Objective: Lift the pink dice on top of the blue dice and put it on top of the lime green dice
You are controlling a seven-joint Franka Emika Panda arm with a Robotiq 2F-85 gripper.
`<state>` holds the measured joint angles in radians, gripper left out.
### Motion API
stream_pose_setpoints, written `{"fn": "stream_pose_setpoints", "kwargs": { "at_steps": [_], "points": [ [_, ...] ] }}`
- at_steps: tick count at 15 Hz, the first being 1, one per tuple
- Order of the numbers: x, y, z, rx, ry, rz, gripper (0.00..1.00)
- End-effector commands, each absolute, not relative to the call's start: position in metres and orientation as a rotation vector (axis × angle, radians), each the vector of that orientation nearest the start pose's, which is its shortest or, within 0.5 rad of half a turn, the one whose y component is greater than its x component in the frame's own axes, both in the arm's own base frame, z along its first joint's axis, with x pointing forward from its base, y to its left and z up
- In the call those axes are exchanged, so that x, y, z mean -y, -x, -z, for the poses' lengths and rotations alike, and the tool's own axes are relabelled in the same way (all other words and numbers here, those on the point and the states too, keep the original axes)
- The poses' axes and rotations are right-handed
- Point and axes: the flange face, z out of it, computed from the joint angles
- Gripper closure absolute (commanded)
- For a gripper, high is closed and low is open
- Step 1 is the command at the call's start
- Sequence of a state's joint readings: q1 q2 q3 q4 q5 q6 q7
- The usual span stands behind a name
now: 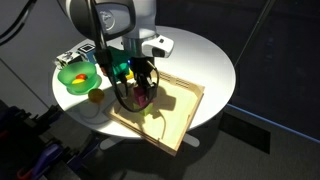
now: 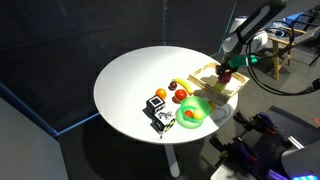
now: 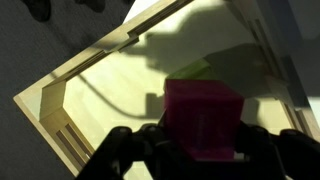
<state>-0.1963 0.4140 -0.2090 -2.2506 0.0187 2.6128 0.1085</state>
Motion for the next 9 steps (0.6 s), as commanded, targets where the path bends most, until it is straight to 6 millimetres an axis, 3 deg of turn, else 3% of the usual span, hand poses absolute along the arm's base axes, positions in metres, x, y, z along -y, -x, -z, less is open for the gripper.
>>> {"fn": "stream_pose_setpoints", "kwargs": {
  "at_steps": [1, 2, 3, 6, 9],
  "points": [
    [0.2194, -0.4936, -0.1786, -0.798, 3.099, -0.082, 0.75],
    [0.2198, -0.4935, -0.178, -0.805, 3.098, -0.085, 0.25],
    [0.22, -0.4932, -0.1774, -0.807, 3.097, -0.088, 0.24],
    [0.2211, -0.4919, -0.1779, -0.815, 3.092, -0.095, 0.02],
    [0.222, -0.4895, -0.1816, -0.831, 3.087, -0.102, 0.0]
  ]
}}
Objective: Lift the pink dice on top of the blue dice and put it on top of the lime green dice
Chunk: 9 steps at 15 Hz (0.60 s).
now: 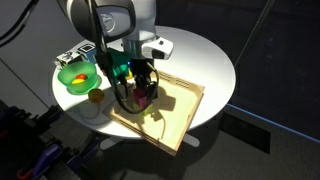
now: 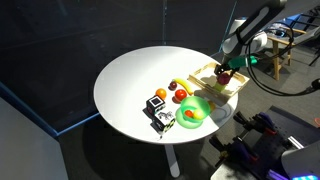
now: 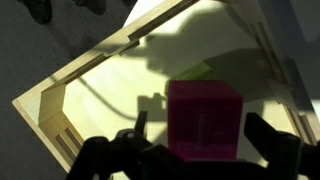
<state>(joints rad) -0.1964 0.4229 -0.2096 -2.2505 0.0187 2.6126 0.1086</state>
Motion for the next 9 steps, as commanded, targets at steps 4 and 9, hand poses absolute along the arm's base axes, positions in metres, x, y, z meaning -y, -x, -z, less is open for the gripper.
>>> {"fn": "stream_pose_setpoints", "kwargs": {
  "at_steps": [4, 9],
  "points": [
    [0.222, -0.486, -0.193, -0.863, 3.082, -0.095, 0.0],
    [0.221, -0.486, -0.214, -0.866, 3.072, -0.044, 0.0]
  ]
}}
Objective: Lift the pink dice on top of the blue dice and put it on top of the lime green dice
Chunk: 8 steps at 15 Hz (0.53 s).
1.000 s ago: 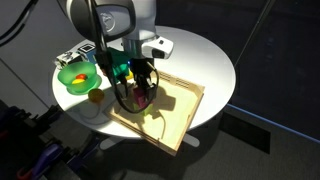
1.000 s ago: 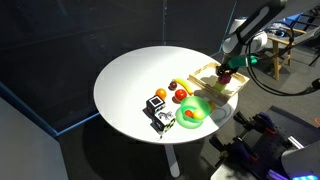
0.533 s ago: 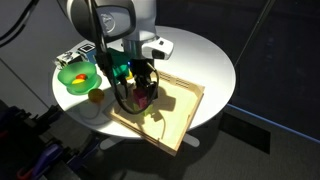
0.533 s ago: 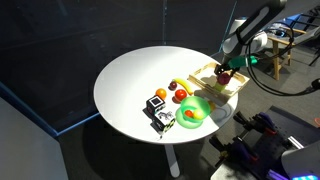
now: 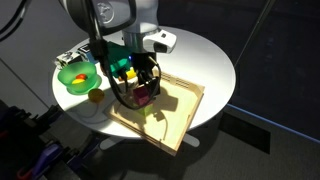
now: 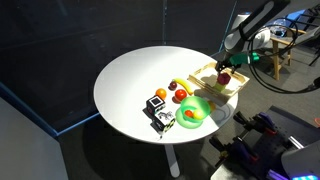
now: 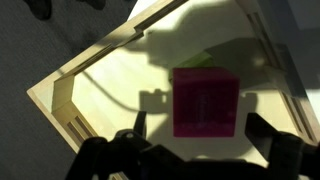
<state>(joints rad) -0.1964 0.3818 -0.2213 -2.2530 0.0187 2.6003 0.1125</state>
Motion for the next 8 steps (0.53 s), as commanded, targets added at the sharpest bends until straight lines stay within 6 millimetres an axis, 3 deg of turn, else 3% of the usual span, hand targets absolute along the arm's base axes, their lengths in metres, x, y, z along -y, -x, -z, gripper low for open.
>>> {"fn": "stream_pose_setpoints", "kwargs": {
  "at_steps": [1, 8],
  "points": [
    [0.22, -0.486, -0.218, -0.867, 3.068, -0.038, 0.0],
    [0.207, -0.479, -0.248, -0.857, 3.059, -0.023, 0.0]
  ]
}}
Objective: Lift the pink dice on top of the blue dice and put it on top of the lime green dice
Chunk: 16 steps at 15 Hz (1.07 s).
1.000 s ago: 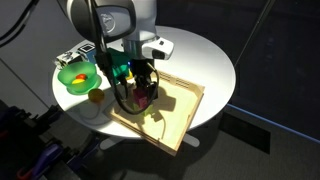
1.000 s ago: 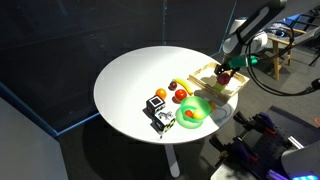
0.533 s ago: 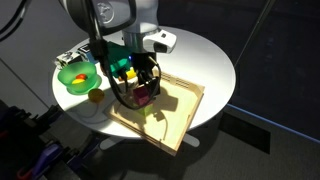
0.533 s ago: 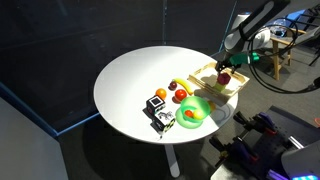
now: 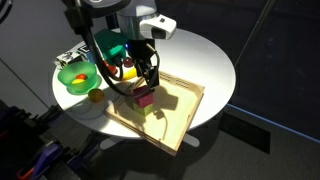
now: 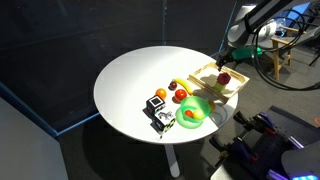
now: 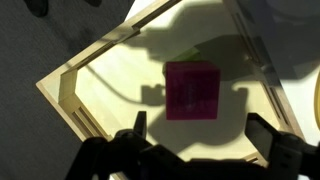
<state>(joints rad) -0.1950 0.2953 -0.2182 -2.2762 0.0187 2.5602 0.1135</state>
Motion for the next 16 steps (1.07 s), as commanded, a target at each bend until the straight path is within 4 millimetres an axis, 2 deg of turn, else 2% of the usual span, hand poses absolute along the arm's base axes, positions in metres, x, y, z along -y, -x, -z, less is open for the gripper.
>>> {"fn": "stream_pose_setpoints", "kwargs": {
  "at_steps": [1, 8, 16],
  "points": [
    [0.204, -0.477, -0.253, -0.854, 3.057, -0.033, 0.0],
    [0.178, -0.472, -0.29, -0.774, 3.055, -0.089, 0.0],
    [0.123, -0.478, -0.336, -0.567, 3.087, -0.036, 0.0]
  ]
}}
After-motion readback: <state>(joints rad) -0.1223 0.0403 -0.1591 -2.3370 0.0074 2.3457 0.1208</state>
